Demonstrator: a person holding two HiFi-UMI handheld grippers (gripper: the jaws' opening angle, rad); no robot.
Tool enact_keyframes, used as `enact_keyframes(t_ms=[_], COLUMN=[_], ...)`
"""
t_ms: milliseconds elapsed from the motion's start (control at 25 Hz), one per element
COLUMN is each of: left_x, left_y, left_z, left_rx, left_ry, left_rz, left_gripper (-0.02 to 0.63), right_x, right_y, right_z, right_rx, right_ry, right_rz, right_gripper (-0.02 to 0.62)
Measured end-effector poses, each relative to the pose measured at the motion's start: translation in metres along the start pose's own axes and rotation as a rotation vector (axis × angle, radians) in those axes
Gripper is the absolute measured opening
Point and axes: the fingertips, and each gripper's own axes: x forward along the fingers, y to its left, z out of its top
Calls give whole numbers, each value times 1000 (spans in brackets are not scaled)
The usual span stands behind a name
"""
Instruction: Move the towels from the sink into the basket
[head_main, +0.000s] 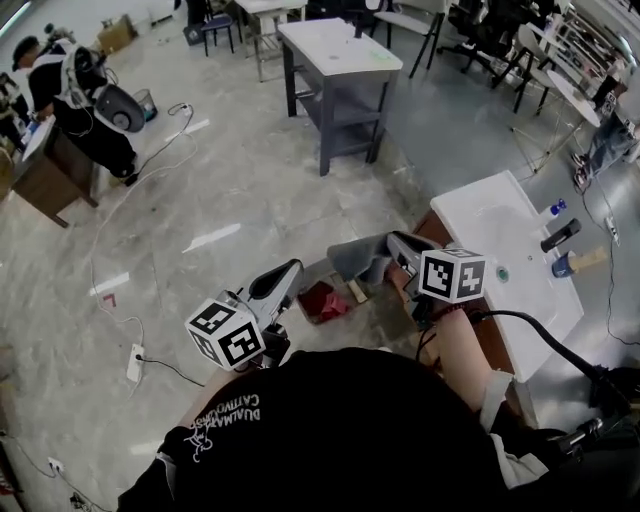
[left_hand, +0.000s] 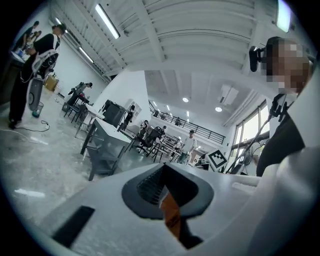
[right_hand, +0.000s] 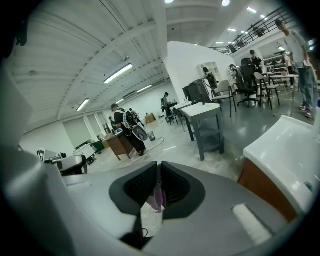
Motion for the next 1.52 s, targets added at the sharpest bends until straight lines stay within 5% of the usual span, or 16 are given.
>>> enact_keyframes(t_ms=[440,680,960,1160,1520], left_x=[-84,-96,-101,-81,-24], left_y=[49,70,102,113,138], left_z=[-17,-51,-81,-106,-170], left_rx=[-80,9,-144,-170,-350], left_ry=[-50,55,69,61,114], left_rz=[139,231,301,350,437], left_gripper=[3,3,3,3,3], right_x=[64,88,116,140,175], right_y=[68,71,73,47,-4], right_z=[-53,-85,-123,-149,-188], right_rx=[-76,-87,-43,-1,60], right_ry=[159,264,358,422,592], right_rz=[78,90,122,150,226], right_gripper=[34,32,34,32,32])
